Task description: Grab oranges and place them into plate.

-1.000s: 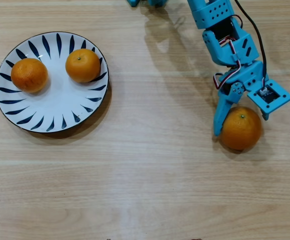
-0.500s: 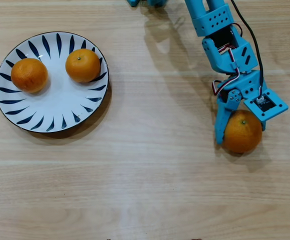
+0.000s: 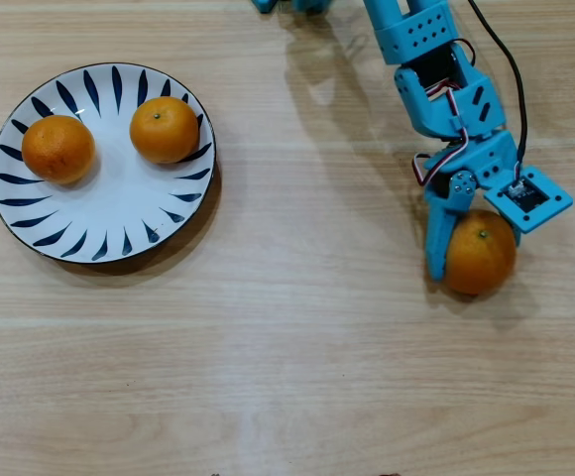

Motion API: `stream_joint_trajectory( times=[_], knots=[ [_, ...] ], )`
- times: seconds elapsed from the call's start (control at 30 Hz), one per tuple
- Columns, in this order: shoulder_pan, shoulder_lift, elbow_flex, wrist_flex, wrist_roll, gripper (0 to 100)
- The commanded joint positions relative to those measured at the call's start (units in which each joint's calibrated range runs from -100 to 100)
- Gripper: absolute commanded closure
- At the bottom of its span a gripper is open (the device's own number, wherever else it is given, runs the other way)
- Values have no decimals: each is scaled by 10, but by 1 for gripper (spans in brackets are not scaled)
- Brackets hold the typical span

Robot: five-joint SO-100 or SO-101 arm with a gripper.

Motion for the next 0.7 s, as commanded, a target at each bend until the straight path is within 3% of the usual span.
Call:
stream_joint_trajectory(
  times=[0.0, 0.43, 0.67],
  knots=[
    [59, -160, 62, -5, 39, 65],
    [251, -382, 198, -5, 160, 65],
    [421, -472, 265, -13, 167, 65]
  ],
)
